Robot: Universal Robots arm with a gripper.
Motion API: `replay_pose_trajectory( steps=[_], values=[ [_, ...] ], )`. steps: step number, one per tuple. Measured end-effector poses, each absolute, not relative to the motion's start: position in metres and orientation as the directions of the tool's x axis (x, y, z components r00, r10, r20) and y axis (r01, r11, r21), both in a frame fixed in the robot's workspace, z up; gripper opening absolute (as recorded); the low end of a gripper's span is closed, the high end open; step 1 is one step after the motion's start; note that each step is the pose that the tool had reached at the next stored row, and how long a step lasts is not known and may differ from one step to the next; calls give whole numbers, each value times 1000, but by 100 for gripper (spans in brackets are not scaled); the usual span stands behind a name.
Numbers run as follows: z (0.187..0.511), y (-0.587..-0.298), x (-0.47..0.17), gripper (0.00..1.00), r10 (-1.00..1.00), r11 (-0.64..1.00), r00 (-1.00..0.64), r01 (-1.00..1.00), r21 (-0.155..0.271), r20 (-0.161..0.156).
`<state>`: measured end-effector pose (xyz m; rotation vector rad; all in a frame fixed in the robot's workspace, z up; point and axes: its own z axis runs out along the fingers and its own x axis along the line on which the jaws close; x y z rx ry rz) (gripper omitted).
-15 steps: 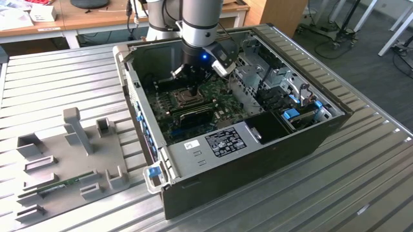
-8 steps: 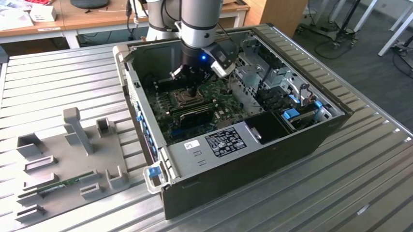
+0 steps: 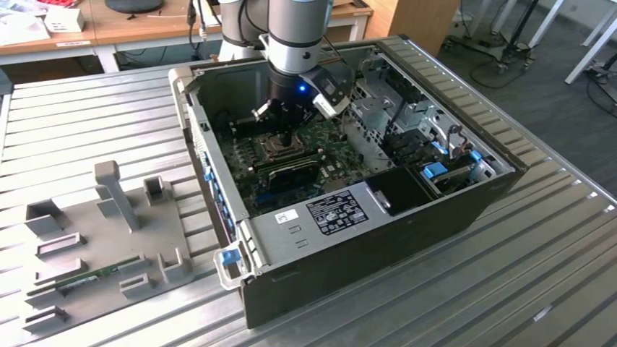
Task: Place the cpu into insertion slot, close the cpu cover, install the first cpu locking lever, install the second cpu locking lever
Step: 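Install the second cpu locking lever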
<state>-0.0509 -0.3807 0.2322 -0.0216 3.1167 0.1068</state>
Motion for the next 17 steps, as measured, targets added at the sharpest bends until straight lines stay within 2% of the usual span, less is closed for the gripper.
replay_pose_trajectory(
  steps=[17],
  values=[
    [225, -381, -57, 11, -13, 998, -1000, -15, 68, -23]
  ],
)
